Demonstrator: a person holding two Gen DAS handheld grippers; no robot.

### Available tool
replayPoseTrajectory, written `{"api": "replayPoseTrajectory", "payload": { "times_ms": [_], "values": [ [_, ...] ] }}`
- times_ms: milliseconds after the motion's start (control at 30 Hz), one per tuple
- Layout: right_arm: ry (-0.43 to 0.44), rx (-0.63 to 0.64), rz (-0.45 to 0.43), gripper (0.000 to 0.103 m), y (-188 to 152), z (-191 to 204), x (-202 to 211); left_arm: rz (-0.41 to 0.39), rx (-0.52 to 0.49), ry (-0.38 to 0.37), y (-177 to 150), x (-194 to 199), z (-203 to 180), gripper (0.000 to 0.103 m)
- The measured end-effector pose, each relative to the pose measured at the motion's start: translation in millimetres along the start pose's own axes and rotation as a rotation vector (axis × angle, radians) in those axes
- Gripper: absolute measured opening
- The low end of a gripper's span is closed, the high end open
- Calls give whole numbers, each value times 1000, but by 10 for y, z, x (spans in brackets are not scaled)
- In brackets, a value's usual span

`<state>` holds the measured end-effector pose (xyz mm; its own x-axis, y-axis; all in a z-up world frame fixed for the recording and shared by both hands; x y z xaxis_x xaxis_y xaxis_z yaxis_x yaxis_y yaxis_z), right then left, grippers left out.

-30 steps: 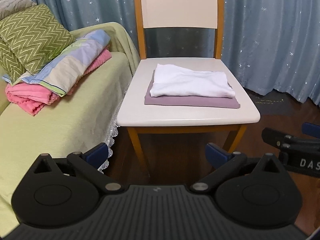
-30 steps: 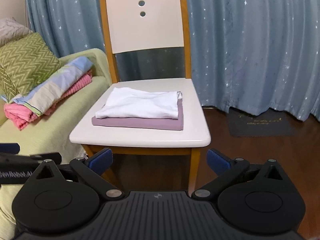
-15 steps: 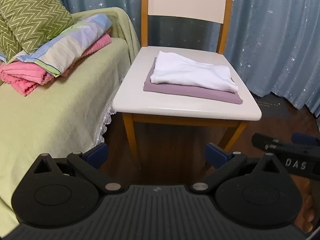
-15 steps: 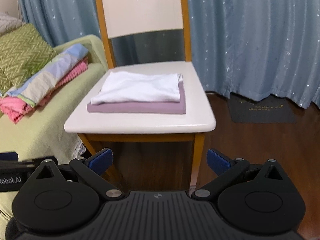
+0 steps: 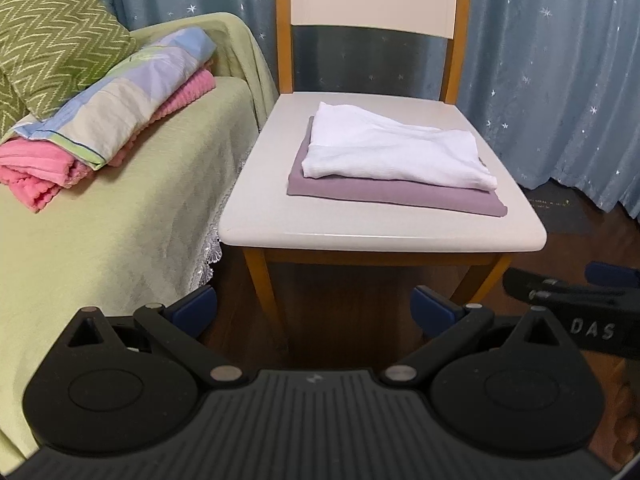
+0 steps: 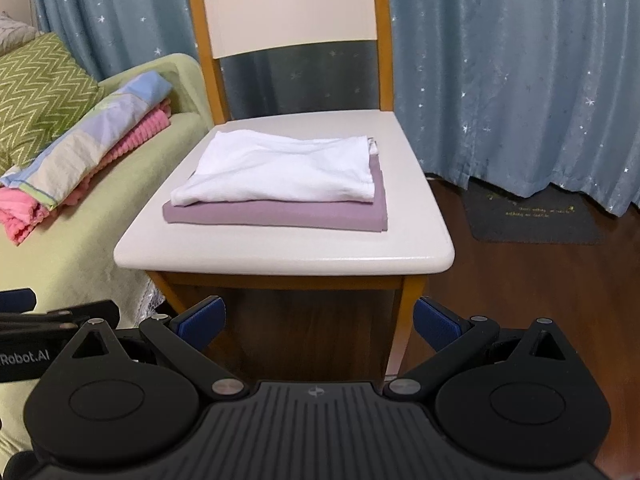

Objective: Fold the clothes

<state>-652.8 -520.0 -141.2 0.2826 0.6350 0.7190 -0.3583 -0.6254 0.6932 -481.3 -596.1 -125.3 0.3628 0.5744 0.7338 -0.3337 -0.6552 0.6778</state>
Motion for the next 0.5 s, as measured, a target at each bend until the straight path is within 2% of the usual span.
{"api": "replayPoseTrajectory", "payload": {
  "times_ms": [300,500],
  "values": [
    [-48,-30,-8,103,101,-210,-167,31,-13,-21,71,-341,-105,102],
    [-80,-44,-6,103,115,-340,-229,14,-48,-38,155,-455,-218,102]
  ]
}}
Point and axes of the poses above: each gripper's, at about its wrist camera, not at the fingertips, and x roughly against the way its jaws point, z to its left, y to its top, the point moved 7 cm from there along -x, roughly the way its jaws point, and after that the axes turned 5 degrees about -y, right-handed, at the moved point
